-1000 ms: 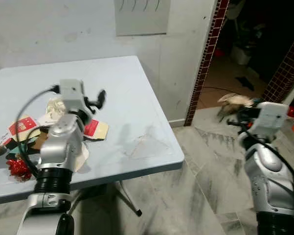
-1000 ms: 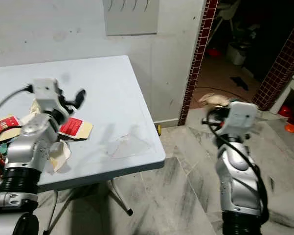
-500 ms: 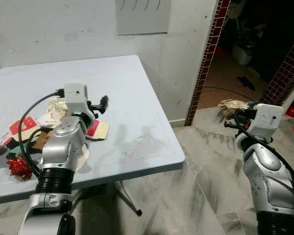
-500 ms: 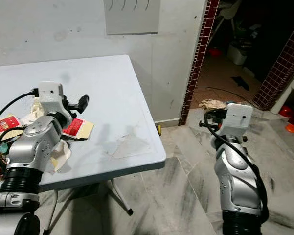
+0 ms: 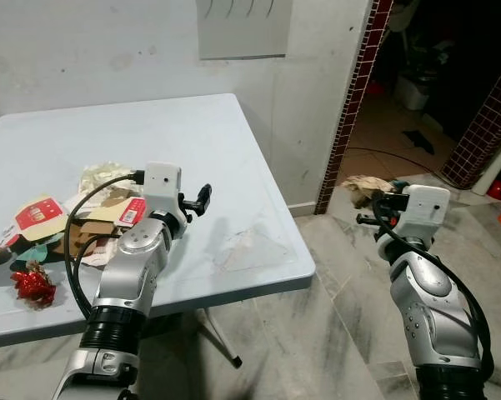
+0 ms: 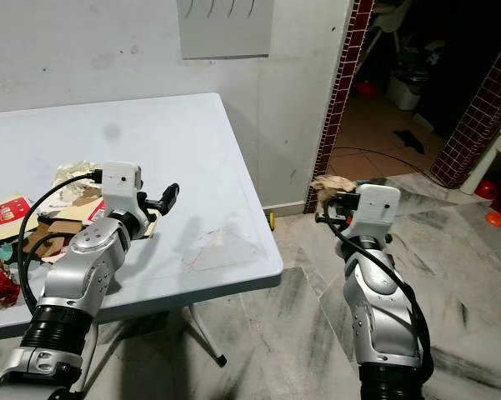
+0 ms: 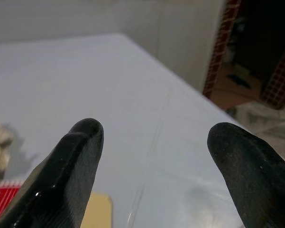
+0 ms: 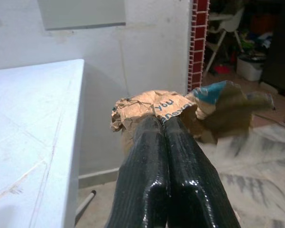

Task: Picking trash to rubbish bin

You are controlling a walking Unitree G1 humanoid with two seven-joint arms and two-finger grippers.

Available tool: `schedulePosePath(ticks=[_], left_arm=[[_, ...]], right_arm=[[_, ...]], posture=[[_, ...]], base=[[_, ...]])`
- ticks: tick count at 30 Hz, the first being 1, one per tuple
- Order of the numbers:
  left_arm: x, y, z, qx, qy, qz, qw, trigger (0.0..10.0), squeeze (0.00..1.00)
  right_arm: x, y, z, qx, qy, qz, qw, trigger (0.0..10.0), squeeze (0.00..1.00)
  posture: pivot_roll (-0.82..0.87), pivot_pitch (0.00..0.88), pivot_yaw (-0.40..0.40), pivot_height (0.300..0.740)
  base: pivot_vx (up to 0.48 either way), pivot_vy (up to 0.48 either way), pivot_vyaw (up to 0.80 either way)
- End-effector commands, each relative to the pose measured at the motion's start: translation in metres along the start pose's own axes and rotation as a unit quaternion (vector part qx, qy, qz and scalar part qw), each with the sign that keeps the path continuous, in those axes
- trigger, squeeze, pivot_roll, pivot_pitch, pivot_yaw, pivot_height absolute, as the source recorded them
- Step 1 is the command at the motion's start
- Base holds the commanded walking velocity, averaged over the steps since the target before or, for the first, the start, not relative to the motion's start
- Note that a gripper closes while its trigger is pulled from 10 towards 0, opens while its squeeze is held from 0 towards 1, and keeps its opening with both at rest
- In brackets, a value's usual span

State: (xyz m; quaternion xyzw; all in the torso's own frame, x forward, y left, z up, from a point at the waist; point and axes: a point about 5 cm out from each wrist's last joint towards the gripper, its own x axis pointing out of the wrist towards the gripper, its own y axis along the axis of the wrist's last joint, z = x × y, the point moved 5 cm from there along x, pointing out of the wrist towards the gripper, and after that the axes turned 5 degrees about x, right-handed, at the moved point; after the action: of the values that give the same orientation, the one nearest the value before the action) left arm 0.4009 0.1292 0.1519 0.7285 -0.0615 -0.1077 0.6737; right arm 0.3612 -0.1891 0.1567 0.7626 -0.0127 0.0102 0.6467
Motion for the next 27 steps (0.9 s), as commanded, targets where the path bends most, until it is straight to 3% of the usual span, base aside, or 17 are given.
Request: schedulePosePath(ticks=[1, 8, 16, 27], left_arm=[[-0.002, 0.009, -0.006, 0.009, 0.010, 0.021, 1.000, 10.0, 0.00], [-0.009, 0.007, 0.001, -0.005, 0.008, 0.038, 0.999, 10.0, 0.00], [-0.013, -0.001, 0.009, -0.015, -0.010, 0.033, 0.999, 10.0, 0.00], [-0.009, -0.001, -0.011, 0.003, 0.013, 0.025, 1.000, 10.0, 0.00]], right_arm=[[0.000, 0.003, -0.002, -0.007, 0.005, 0.007, 1.000, 10.0, 0.00], [-0.009, -0.001, -0.014, -0.019, 0.016, 0.011, 1.000, 10.0, 0.00], [-0.014, -0.009, -0.015, -0.003, 0.024, -0.001, 1.000, 10.0, 0.00], [-0.014, -0.005, -0.004, -0.010, 0.017, 0.005, 1.000, 10.0, 0.00]], posture=[[-0.07, 0.000, -0.003, 0.740], [-0.08, 0.000, 0.004, 0.740], [-0.08, 0.000, 0.003, 0.740], [-0.08, 0.000, -0.001, 0.740]], base=[[0.000, 0.000, 0.00], [0.000, 0.000, 0.00], [0.000, 0.000, 0.00], [0.000, 0.000, 0.00]])
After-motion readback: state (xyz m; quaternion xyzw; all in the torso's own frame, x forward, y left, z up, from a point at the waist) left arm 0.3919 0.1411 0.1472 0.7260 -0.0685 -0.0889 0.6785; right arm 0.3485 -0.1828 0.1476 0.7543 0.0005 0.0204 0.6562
